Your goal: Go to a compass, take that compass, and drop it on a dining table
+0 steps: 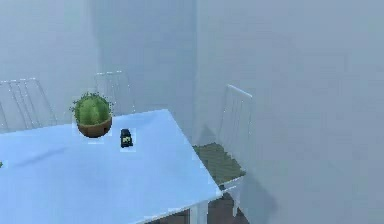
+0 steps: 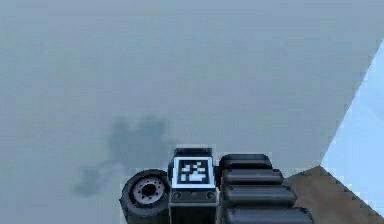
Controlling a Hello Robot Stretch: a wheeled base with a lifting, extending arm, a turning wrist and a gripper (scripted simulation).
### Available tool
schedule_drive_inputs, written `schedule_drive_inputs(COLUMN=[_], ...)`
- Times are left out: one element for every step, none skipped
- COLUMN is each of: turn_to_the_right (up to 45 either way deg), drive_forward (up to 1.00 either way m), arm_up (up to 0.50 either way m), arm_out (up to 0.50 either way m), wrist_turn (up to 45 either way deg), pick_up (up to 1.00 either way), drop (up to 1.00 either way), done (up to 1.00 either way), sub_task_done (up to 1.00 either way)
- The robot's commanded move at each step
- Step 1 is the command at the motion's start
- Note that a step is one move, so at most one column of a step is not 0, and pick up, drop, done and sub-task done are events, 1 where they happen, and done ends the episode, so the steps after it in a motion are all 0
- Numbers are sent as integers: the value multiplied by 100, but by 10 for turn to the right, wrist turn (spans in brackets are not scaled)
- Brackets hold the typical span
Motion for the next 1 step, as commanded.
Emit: schedule_drive_inputs(turn_to_the_right=[0], drive_forward=[25], arm_up=[0], arm_out=[0], wrist_turn=[0], pick_up=[0], drop=[0], done=[0], sub_task_done=[0])
